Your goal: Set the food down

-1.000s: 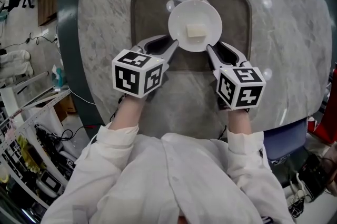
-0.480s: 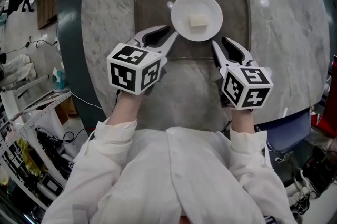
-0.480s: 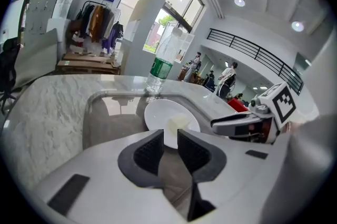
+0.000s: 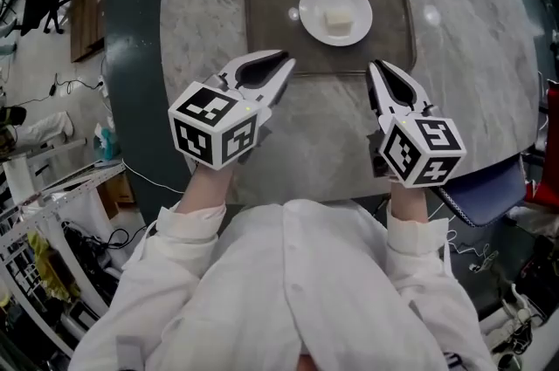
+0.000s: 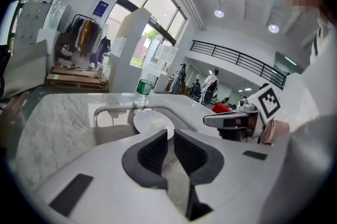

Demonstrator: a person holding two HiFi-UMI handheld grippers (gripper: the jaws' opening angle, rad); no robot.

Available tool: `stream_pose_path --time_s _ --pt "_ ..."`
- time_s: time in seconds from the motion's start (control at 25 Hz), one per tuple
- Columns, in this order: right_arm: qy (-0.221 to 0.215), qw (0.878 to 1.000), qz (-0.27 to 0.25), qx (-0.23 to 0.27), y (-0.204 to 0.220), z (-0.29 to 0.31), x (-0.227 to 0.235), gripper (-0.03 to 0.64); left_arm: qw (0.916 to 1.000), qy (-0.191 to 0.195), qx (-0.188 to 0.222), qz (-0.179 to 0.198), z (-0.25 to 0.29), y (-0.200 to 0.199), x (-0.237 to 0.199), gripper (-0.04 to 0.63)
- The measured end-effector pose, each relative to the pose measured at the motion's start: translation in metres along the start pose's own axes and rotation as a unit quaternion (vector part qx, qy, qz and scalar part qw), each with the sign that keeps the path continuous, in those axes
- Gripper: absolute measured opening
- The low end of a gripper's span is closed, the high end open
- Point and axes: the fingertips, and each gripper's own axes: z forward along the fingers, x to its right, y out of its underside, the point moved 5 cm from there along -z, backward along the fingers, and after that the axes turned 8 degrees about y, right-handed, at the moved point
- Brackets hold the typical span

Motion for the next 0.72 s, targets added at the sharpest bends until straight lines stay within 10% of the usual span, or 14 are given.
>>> stream_pose_path --time_s 0.72 --pt "-0.017 0.994 0.038 0.101 0.064 -0.152 -0.128 0.003 0.9854 0.116 0.105 0.068 -0.165 0.048 0.108 0.023"
